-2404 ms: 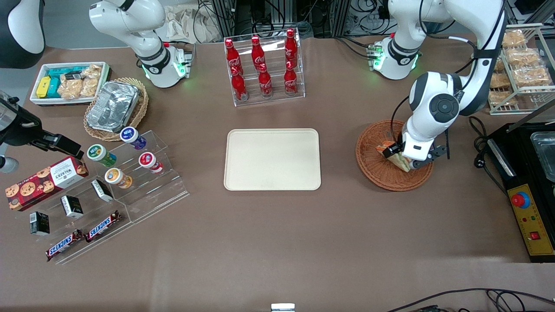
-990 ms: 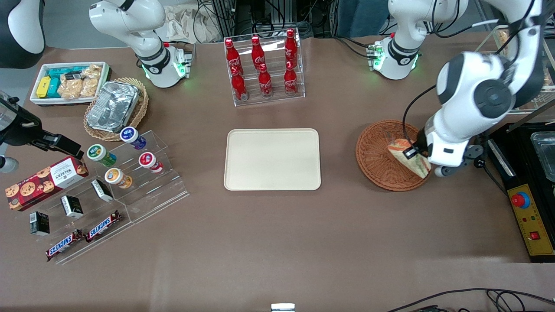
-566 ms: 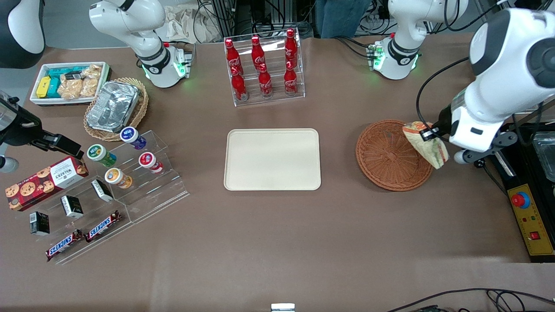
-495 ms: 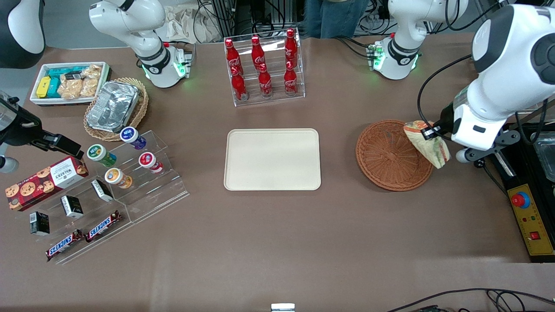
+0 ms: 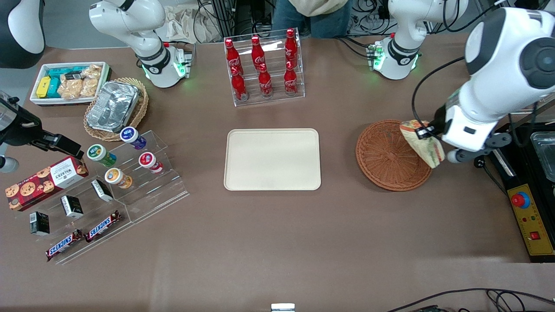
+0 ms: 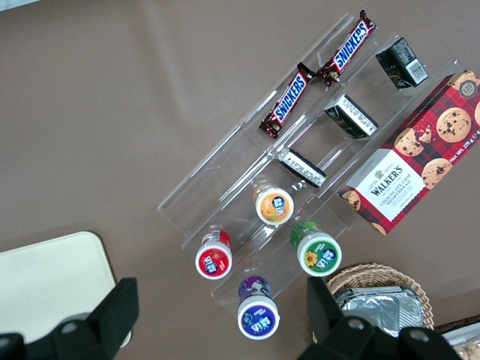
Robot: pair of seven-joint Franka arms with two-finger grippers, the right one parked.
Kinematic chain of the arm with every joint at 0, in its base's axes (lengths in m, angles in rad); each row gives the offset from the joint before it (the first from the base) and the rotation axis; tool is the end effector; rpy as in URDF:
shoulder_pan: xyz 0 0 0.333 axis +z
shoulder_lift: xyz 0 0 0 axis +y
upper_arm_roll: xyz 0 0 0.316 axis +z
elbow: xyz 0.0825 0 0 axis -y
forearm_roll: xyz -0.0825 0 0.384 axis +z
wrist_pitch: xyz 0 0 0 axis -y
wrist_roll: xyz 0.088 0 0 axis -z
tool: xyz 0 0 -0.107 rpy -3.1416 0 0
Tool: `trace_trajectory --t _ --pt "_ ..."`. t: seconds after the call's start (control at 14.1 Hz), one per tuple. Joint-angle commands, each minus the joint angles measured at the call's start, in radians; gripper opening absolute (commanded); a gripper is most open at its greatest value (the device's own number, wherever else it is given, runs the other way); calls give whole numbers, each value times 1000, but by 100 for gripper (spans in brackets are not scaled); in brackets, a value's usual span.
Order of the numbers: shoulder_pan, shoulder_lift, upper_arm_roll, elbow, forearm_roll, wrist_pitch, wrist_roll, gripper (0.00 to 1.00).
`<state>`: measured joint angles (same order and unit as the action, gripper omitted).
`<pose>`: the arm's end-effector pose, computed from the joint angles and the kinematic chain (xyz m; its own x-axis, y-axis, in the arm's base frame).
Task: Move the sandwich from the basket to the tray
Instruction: 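Lift the sandwich up out of the basket with the left gripper, then carry the held sandwich over the cream tray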
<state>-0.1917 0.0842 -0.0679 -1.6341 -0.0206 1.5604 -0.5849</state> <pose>0.5514 -0.1474 0.5467 0.9356 0.3218 -0.1453 0.3156 -0.9467 -0.0650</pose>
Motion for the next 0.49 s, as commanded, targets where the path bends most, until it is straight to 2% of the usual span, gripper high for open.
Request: trace_trajectory --t 0.0,0.14,0.28,0.42 --pt "-57 22 -10 8 -13 -17 8 0" --pt "-127 67 -29 19 -7 -8 -44 0" --pt "-141 98 -50 20 -19 19 -72 0" --pt "-144 112 -125 17 -30 91 -67 0"
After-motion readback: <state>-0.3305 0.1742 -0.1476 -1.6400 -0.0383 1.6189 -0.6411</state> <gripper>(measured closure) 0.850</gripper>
